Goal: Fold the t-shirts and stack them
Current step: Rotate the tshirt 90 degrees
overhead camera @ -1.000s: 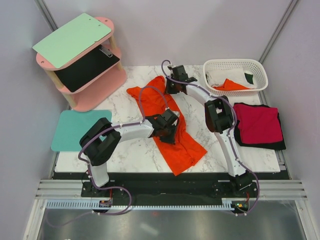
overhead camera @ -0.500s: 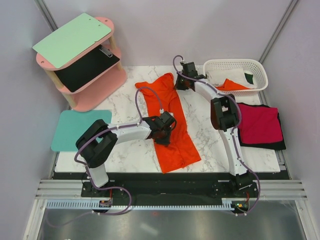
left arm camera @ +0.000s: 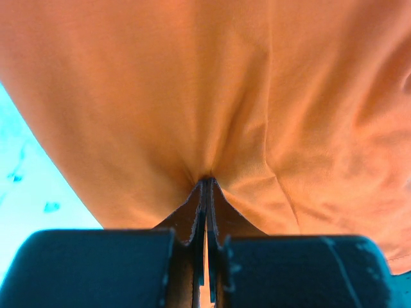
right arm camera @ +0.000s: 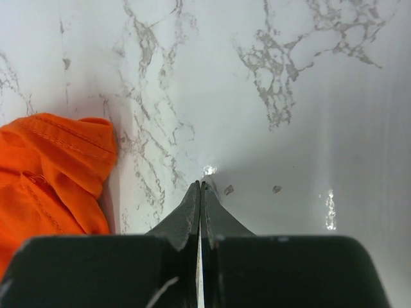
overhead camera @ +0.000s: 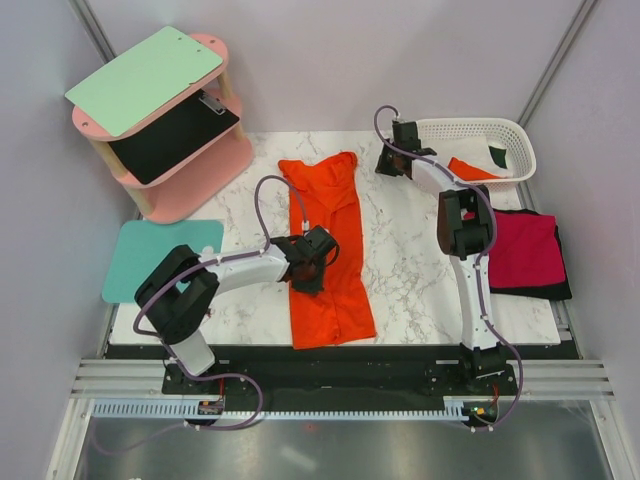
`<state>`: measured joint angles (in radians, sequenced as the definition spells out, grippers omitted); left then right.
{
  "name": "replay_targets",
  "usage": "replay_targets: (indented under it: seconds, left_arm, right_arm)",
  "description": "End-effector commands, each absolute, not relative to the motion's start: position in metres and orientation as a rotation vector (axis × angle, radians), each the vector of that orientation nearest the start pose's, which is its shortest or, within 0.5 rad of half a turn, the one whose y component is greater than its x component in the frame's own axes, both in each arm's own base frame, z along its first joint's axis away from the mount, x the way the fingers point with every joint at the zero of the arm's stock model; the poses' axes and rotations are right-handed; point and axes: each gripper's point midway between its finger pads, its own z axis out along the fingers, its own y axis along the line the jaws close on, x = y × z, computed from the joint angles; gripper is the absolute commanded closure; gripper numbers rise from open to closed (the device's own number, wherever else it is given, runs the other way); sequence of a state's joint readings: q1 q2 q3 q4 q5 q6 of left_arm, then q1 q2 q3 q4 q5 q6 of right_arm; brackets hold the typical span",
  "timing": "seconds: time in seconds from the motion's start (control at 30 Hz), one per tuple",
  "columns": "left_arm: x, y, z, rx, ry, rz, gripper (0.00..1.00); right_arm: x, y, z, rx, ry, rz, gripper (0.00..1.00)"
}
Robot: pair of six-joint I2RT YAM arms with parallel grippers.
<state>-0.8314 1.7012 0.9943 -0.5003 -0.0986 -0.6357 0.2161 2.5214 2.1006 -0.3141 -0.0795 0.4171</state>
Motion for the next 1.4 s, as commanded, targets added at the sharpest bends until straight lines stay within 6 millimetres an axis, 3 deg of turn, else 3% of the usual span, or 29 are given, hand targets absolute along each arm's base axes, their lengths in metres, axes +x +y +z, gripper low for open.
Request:
replay_targets:
  seconds: [0.0, 0.17, 0.27, 0.53, 0.67, 0.73, 0.77, 0.8, 0.97, 1.13, 1.37]
  left_arm:
    - [0.189, -0.204, 0.001, 0.267, 2.893, -0.027, 0.98]
    - [0.182, -0.191, 0.005, 0.275, 2.880, -0.002, 0.98]
    - [0.192, -0.192, 0.023, 0.268, 2.800, -0.027, 0.98]
    - [0.228, -0.203, 0.112, 0.174, 2.509, -0.192, 0.98]
    - [0.239, -0.199, 0.131, 0.129, 2.466, -0.219, 0.98]
    - [0.245, -0.192, 0.136, 0.080, 2.467, -0.215, 0.98]
    - [0.247, -0.189, 0.138, 0.066, 2.467, -0.221, 0.98]
    - [0.253, -0.183, 0.140, 0.029, 2.476, -0.236, 0.98]
    - [0.264, -0.163, 0.145, -0.048, 2.472, -0.256, 0.98]
    - [0.276, -0.147, 0.145, -0.112, 2.477, -0.250, 0.98]
    - [0.289, -0.147, 0.142, -0.112, 2.495, -0.239, 0.98]
  right_arm:
    - [0.602, 0.187, 0.026, 0.116, 2.361, 0.493, 1.00]
    - [0.604, 0.201, 0.050, 0.050, 2.303, 0.519, 1.00]
    - [0.601, 0.214, 0.066, 0.001, 2.271, 0.529, 1.00]
    - [0.588, 0.257, 0.133, -0.133, 2.129, 0.568, 1.00]
    - [0.591, 0.287, 0.150, -0.202, 2.083, 0.624, 1.00]
    - [0.589, 0.299, 0.133, -0.230, 2.118, 0.634, 1.00]
    - [0.590, 0.308, 0.139, -0.247, 2.103, 0.645, 1.00]
    - [0.590, 0.310, 0.123, -0.250, 2.137, 0.635, 1.00]
    - [0.582, 0.324, 0.100, -0.271, 2.175, 0.654, 1.00]
    - [0.578, 0.318, 0.072, -0.262, 2.250, 0.612, 1.00]
    - [0.581, 0.304, 0.054, -0.230, 2.292, 0.526, 1.00]
